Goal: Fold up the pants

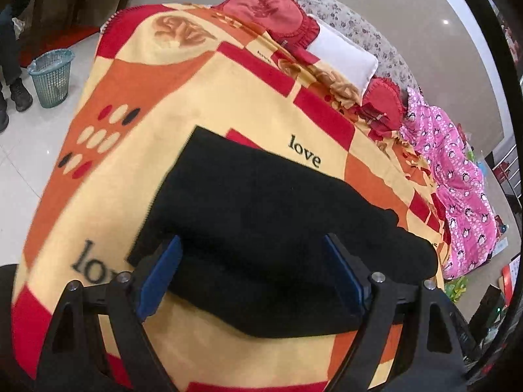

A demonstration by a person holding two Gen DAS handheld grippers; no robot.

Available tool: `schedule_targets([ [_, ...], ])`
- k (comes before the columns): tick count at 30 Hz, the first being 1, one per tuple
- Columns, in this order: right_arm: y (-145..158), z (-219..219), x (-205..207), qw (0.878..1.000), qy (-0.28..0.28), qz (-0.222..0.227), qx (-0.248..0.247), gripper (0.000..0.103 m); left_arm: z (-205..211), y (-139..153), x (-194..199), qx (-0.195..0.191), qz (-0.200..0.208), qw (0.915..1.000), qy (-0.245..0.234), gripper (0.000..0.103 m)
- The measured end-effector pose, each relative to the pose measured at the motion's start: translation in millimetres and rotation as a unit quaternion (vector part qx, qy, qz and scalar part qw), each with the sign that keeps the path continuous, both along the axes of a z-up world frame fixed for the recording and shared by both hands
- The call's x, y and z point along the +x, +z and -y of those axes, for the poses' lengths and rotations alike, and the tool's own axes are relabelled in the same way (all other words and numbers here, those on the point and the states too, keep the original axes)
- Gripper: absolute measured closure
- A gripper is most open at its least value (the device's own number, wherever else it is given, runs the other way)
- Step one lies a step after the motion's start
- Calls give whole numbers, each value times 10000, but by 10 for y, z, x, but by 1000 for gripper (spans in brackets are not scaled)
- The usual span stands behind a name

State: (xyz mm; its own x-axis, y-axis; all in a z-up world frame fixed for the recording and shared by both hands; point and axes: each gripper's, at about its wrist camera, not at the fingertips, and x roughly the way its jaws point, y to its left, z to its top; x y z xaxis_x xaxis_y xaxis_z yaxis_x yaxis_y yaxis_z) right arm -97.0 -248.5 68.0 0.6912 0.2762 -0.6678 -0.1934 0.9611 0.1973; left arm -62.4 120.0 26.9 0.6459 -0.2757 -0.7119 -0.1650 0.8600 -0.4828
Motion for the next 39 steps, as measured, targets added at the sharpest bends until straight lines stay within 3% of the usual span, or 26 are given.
schedule_targets([
  [5, -148, 778, 96, 9849, -1405, -220, 991, 26, 138, -47, 68, 122, 121, 9997, 146, 0],
  [8, -263, 1003, 297, 9741, -1608, -374, 1548, 26, 166, -36, 149, 94, 113, 9996, 241, 0],
  [10, -285, 1035, 423, 9733, -1713, -353, 1488, 26, 156, -29, 214, 24, 79, 9997, 225, 0],
  [12, -344, 1035, 602, 9717, -1829, -408, 1436, 35, 118, -15, 237, -112, 137, 9995, 256, 7],
  [13, -353, 1041, 633, 9717, -1877, -368, 1387, 61, 106, -8, 235, -131, 165, 9993, 297, 26],
  [14, -351, 1051, 644, 9715, -1942, -337, 1318, 94, 97, 0, 241, -137, 166, 9993, 318, 52],
  [17, -260, 1075, 544, 9690, -1889, -104, 1586, 94, 38, 47, 264, -197, 139, 9995, 191, 84],
  [20, 20, 1048, 263, 9708, -1778, 261, 1588, 94, -9, 181, 200, -342, 282, 9990, -66, 87],
  [22, 229, 1005, 42, 9729, -1645, 523, 1542, 94, -1, 301, 105, -265, 465, 9983, -241, 88],
  [26, 392, 937, -331, 9758, -1563, 597, 1410, 94, 23, 394, -75, -90, 584, 9971, -469, 88],
  [28, 303, 927, -436, 9778, -1650, 487, 1197, 94, 28, 306, -115, 146, 541, 9975, -436, 88],
  [32, -171, 1002, -333, 9768, -1888, -226, 985, 91, 50, -72, -23, 301, 7, 9988, -392, 88],
  [34, -318, 1023, -248, 9742, -2013, -468, 908, 86, 24, -106, -45, 243, 67, 9989, -385, 85],
  [36, -279, 1025, -259, 9729, -2083, -409, 910, 77, -4, -44, -67, 222, 34, 9989, -401, 83],
  [38, -164, 1007, -276, 9729, -2236, -348, 465, 58, -33, 49, -99, 416, 61, 9985, -341, 74],
  [39, -103, 1010, -305, 9714, -2346, -283, 240, 56, -45, 98, -121, 551, 98, 9980, -305, 73],
])
